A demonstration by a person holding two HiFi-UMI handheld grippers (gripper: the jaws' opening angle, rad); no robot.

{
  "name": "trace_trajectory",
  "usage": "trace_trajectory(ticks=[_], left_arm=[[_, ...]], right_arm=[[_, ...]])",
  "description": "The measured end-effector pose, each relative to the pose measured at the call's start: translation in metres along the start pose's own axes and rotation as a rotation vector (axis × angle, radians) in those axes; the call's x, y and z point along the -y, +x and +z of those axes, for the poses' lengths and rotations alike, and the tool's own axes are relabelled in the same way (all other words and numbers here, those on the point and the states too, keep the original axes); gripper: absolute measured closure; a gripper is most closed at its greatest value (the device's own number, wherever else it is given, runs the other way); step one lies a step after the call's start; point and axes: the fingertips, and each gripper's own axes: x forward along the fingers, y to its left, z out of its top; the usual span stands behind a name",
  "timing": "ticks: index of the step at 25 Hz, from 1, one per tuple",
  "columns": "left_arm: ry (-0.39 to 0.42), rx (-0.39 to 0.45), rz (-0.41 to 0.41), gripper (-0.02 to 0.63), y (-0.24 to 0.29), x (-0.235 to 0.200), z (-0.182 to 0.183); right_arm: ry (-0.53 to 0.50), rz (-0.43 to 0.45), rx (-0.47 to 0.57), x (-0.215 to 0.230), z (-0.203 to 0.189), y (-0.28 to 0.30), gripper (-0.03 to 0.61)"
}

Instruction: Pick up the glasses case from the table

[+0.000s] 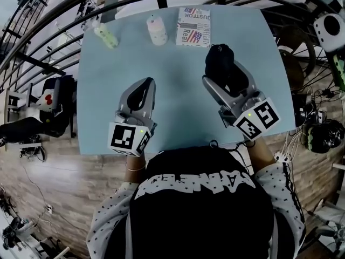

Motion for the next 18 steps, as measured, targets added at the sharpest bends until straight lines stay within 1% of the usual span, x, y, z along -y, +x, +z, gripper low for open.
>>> trace_trajectory(ticks=[11,18], left_arm=[[-0.003,-0.019,0.010,0.614,-0.0061,0.0012,-0.0016],[0.010,-0.003,0.019,0.614,-0.0066,-0.0021,-0.0001]], right_arm=[[-0.021,-0.002,-0.001,-0.0016,-0.0027,-0.0019,0.222],[-0.025,0.000,0.002,-0.0018,-0.0029,-0.0011,0.222]])
